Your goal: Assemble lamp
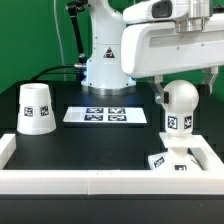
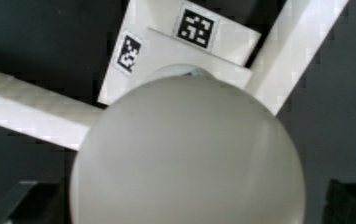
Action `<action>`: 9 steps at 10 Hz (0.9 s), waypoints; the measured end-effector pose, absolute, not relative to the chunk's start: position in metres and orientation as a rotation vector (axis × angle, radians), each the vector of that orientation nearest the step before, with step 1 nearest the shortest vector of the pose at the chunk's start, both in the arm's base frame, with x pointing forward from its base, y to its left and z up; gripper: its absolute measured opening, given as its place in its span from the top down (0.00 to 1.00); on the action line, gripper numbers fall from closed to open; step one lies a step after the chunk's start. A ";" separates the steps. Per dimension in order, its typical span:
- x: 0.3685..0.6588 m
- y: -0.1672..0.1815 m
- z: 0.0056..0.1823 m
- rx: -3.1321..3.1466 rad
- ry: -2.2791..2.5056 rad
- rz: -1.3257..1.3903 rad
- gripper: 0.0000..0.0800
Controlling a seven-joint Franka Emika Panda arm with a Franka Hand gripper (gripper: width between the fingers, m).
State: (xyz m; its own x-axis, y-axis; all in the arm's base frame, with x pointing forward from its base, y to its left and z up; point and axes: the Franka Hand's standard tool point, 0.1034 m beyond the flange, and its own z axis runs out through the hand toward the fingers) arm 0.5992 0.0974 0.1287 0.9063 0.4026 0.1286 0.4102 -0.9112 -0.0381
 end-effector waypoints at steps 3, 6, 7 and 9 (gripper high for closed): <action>0.595 0.095 0.124 -3.006 -0.637 -0.166 0.13; 0.595 0.094 0.124 -3.009 -0.617 -0.164 0.28; 0.595 0.094 0.124 -3.012 -0.598 -0.164 0.28; 0.595 0.094 0.124 -3.015 -0.573 -0.163 0.28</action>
Offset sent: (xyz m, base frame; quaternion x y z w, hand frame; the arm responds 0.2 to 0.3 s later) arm -0.0029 -0.0030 -0.0011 0.0025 0.0072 -0.0075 0.9999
